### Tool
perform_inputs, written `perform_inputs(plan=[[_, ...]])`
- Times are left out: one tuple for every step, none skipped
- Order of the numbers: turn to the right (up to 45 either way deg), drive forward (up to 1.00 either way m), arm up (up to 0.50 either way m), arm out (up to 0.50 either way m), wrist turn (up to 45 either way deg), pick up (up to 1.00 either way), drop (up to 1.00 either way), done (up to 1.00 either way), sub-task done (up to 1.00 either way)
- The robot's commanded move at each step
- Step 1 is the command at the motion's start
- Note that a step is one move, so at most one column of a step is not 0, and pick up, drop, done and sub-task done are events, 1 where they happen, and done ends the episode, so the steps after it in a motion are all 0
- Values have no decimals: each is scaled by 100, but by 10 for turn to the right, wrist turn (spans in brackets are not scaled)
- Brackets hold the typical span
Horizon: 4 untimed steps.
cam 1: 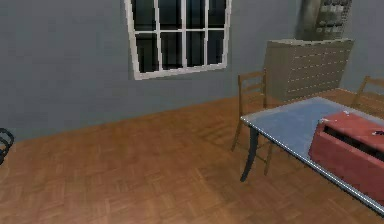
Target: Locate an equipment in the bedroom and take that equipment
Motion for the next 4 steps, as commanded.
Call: perform_inputs(plan=[[0,100,0,0,0,0,0,0,0],[0,45,0,0,0,0,0,0,0],[-450,0,0,0,0,0,0,0,0],[-450,0,0,0,0,0,0,0,0]])
